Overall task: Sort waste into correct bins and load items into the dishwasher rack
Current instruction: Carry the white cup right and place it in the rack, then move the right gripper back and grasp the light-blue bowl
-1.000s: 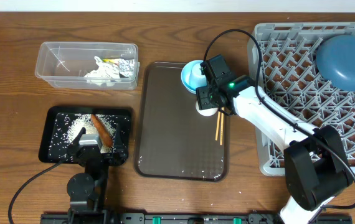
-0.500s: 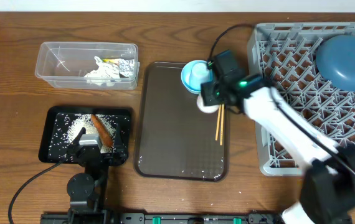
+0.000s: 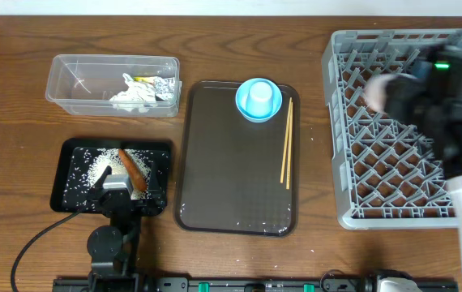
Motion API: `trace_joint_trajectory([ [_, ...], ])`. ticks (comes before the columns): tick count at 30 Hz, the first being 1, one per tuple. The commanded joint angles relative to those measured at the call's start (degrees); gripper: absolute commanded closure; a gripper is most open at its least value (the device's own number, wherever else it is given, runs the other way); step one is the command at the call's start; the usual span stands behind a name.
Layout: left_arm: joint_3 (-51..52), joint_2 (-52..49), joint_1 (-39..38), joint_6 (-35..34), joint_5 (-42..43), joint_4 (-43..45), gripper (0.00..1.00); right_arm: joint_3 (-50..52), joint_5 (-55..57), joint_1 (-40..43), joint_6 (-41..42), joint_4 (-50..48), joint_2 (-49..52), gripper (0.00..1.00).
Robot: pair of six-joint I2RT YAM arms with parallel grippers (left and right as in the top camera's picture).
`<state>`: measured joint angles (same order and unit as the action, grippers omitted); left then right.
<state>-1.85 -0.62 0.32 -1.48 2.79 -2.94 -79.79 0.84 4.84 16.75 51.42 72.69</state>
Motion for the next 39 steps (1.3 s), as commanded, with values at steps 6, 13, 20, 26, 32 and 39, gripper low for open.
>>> trace_joint_trajectory([
  [6, 1.51, 0.37, 0.26, -0.07, -0.66, -1.05, 0.02, -0.33, 0.66, 21.81, 2.75, -0.31, 4.13, 0.53],
  [13, 1.51, 0.37, 0.26, -0.07, -0.66, -1.05, 0.02, -0.33, 0.48, 32.52, 2.91, -2.34, 12.37, 0.52],
  [20, 1.51, 0.37, 0.26, -0.07, -0.66, -1.05, 0.02, -0.33, 0.39, 36.52, 2.27, -3.26, 19.12, 0.50],
  [26, 1.51, 0.37, 0.26, -0.07, -0.66, -1.05, 0.02, -0.35, -0.83, 36.65, 2.27, -3.43, 20.22, 0.11],
  [32, 1.51, 0.37, 0.26, -0.07, -0.66, -1.05, 0.02, -0.94, -11.34, 36.33, 2.27, -2.32, 17.99, 0.06],
  [39, 1.51, 0.37, 0.26, -0.09, -0.66, -1.05, 0.02, -1.64, -25.35, 29.14, -0.74, -2.84, 8.70, 0.08],
])
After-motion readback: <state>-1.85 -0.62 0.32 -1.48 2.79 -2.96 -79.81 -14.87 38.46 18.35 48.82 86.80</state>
